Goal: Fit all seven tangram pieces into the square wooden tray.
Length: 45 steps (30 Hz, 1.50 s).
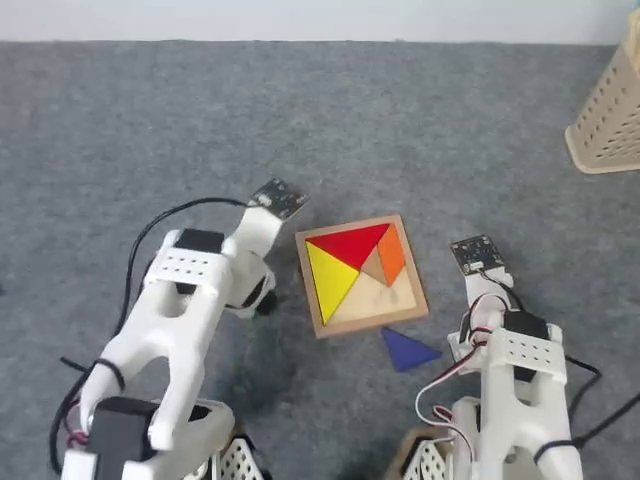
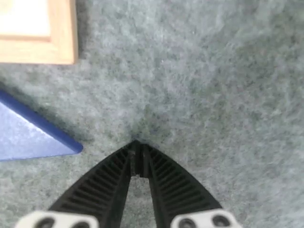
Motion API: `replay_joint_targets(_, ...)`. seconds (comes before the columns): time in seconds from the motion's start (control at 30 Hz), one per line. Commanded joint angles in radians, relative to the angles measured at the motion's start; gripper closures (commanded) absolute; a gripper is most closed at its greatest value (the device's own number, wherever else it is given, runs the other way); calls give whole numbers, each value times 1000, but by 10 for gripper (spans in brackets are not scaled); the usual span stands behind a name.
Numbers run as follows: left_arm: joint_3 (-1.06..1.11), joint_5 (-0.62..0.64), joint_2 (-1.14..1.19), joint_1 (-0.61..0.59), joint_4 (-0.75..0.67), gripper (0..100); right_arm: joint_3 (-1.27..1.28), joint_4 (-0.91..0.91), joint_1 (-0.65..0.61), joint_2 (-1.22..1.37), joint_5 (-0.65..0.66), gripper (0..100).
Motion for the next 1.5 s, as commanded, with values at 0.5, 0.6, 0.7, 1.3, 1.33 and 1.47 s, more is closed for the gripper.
replay_joint_targets(0.5, -522, 405, 279, 477, 114, 841, 0, -21, -15, -28, 12, 992)
replay_joint_targets(0.6, -588, 408, 365, 491, 114, 841, 0, -21, -15, -28, 12, 992)
replay_joint_targets(0.7, -636, 457, 433, 494, 109, 841, 0, -21, -15, -28, 12, 992)
replay_joint_targets(1.3, -647, 519, 523, 542, 72, 772, 0, -21, -18, -28, 14, 992)
replay_joint_targets(1.33, -647, 519, 520, 542, 72, 772, 0, -21, -18, -28, 14, 992)
replay_joint_targets(1.47, -648, 517, 516, 540, 72, 772, 0, -21, -18, -28, 14, 992)
